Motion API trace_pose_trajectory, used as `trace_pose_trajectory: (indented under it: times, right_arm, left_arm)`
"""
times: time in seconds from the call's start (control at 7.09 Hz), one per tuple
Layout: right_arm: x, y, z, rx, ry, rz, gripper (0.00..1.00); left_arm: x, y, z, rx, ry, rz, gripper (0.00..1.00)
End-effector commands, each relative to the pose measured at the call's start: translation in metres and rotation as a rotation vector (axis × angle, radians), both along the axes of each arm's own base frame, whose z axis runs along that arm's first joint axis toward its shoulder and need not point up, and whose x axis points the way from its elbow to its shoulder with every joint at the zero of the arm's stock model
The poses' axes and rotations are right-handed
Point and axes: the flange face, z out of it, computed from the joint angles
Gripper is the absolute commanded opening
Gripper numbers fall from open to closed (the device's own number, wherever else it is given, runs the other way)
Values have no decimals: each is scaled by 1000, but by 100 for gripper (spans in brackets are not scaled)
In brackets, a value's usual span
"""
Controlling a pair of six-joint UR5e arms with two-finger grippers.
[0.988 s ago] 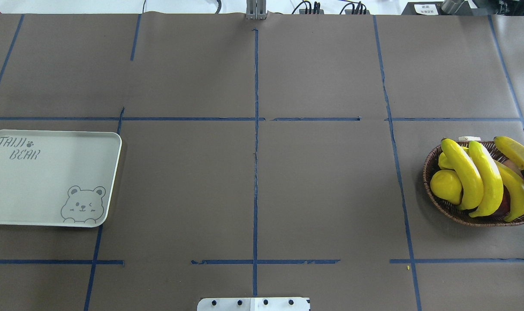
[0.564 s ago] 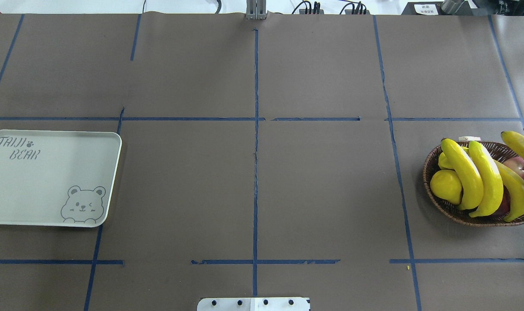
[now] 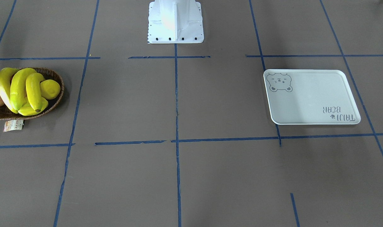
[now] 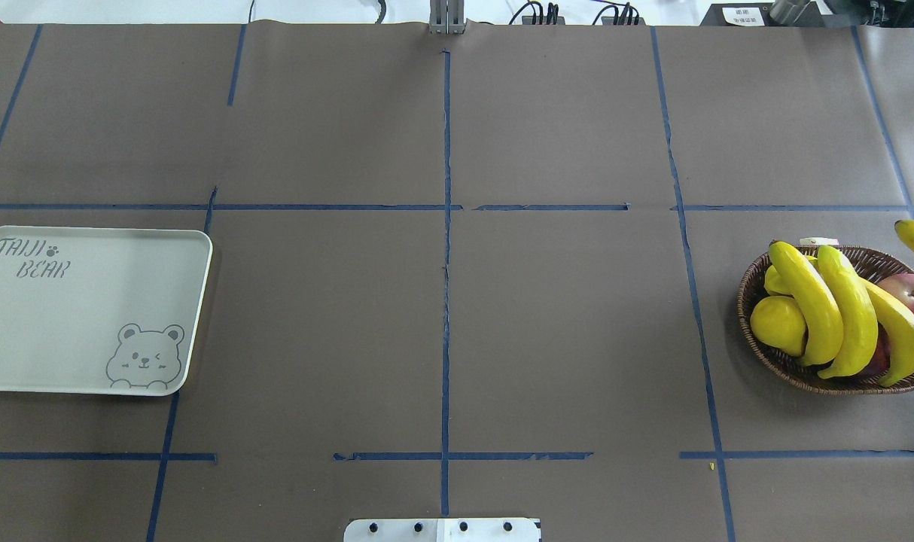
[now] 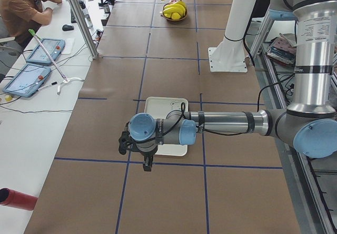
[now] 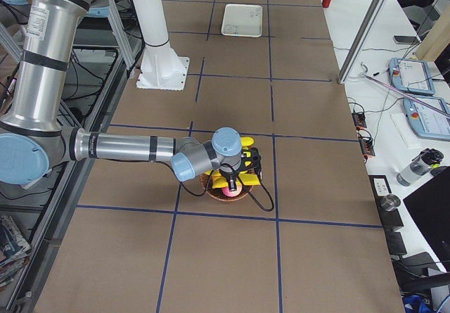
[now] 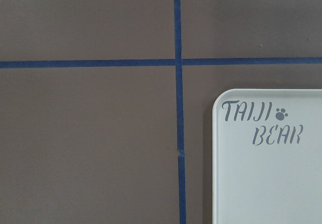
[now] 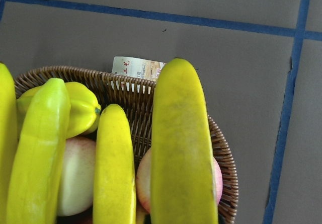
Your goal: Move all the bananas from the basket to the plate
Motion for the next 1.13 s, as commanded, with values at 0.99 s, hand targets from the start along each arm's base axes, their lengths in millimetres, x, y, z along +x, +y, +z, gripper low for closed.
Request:
trace_pose_trajectory:
  times: [0.99]
  right_arm:
    - [-83,-100,-351,-29,64,-121,1]
  left_arm:
    - [9,-4,-31,67,15,16,100]
